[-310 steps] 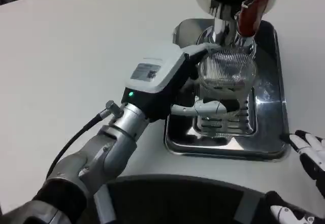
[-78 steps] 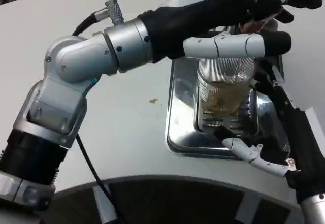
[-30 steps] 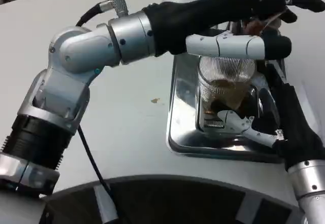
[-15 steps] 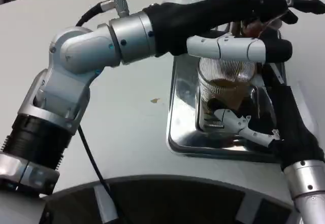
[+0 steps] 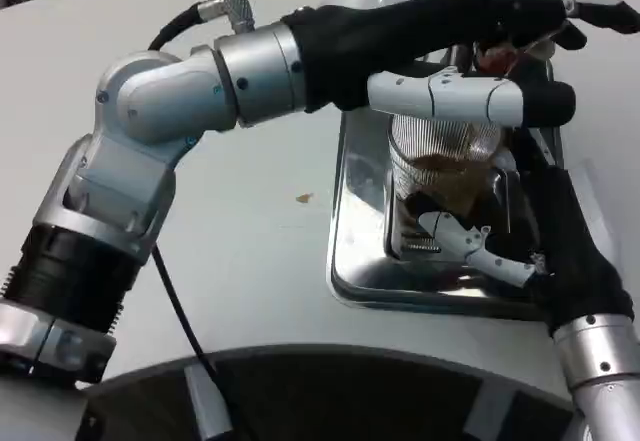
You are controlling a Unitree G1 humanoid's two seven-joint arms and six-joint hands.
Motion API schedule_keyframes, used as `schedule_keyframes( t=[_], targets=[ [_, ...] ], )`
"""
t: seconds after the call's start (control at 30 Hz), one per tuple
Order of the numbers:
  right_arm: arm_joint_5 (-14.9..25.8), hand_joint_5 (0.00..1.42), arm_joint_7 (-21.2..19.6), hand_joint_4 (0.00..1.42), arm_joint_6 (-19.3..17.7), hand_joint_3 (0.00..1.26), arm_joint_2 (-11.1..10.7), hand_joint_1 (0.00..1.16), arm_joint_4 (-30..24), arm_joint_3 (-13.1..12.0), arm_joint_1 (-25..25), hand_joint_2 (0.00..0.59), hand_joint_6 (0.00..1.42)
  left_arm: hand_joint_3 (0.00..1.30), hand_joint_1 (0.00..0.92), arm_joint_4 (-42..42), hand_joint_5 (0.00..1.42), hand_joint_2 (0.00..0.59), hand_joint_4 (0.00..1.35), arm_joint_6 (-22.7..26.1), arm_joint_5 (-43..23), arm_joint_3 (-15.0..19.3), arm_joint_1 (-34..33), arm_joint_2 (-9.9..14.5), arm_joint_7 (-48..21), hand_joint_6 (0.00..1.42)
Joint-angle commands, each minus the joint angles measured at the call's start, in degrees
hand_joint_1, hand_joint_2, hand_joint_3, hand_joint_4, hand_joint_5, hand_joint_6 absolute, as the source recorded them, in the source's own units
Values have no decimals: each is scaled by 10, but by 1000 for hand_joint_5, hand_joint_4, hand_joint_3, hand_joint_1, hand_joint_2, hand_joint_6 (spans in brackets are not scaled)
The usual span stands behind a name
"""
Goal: Grasp the cup under the faucet to collect the drink, then remove the cup.
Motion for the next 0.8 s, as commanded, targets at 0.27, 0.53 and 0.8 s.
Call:
schedule_keyframes(
  t=[0.27,0.53,0.8],
  targets=[
    [-1,97,-16,68,18,69,14,768,7,4,-10,217,0,163,0,-14,147,103,86,12,16,-13,9,9,-24,175],
    [-4,87,-19,66,27,59,18,760,10,7,-12,221,0,163,0,-18,147,103,86,17,16,-11,8,14,-26,175],
    [-2,86,-22,66,30,58,22,759,14,11,-17,221,0,163,0,-21,147,107,86,18,15,-11,6,15,-28,175]
  ],
)
